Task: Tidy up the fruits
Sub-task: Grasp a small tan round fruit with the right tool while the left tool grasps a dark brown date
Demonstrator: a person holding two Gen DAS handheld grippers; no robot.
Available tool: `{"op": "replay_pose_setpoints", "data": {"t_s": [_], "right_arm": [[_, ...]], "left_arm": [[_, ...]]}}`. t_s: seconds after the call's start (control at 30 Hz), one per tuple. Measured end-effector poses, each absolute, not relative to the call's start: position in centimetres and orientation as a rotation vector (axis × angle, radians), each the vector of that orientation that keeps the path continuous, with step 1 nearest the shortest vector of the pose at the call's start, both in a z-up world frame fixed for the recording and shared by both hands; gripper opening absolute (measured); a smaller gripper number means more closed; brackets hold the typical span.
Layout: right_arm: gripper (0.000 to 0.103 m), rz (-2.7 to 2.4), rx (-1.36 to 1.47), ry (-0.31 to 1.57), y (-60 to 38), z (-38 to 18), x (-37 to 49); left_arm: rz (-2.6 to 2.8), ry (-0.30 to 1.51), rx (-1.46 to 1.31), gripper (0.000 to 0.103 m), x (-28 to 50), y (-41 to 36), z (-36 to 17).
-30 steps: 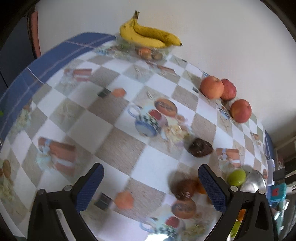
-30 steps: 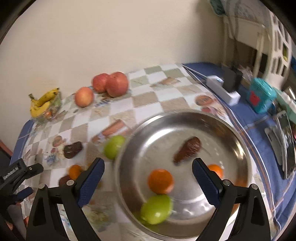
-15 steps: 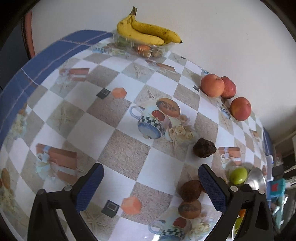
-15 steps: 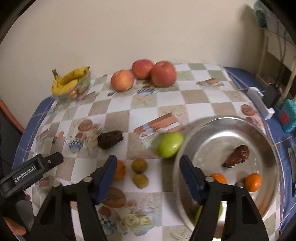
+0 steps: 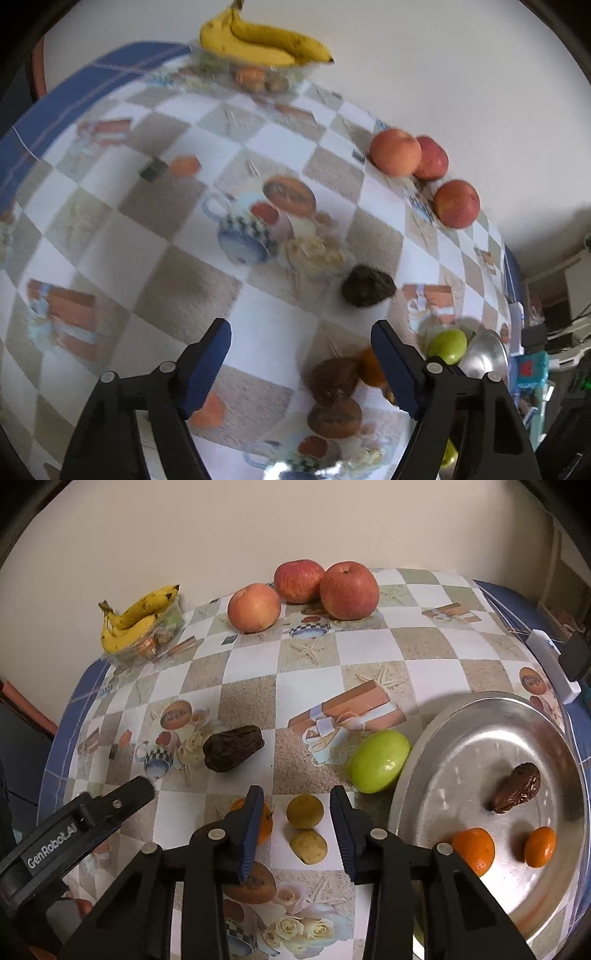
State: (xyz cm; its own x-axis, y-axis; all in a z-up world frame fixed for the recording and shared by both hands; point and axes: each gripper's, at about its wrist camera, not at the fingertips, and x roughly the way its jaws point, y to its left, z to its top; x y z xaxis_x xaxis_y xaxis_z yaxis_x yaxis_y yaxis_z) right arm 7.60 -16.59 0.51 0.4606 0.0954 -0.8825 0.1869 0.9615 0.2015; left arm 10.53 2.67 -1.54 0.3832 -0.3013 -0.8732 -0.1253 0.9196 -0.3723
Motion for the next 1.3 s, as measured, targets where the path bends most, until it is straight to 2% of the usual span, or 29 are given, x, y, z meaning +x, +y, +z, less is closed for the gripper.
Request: {"op": "replay_pose_setpoints", "data": {"t_s": [0.1,0.53,0.7,1.3], "right_arm": [[0.038,-0.061,0.288,1.124,-16.7,-0.1,7.4],[0.033,-0.042,0.269,1.208,-16.4,-2.5,6.7],[0.028,-0.034,0.274,1.218,-16.5,-2.9,6.6],[0.027,-0.019,0.270,1.177,-16.4,-1.2,6.3]], "left_arm": [[-0.159,1.216,-0.414,0.071,10.3,1.8,-2.1],[-0.227,1.315,-0.442,0.053,9.6,-0.2,-4.1],[-0.229,1.339,-0.487,0.038,9.4,0.1,-4.8],[-0.202,1.229,-0.503,0.037,9.3,1.6,-2.2]]}}
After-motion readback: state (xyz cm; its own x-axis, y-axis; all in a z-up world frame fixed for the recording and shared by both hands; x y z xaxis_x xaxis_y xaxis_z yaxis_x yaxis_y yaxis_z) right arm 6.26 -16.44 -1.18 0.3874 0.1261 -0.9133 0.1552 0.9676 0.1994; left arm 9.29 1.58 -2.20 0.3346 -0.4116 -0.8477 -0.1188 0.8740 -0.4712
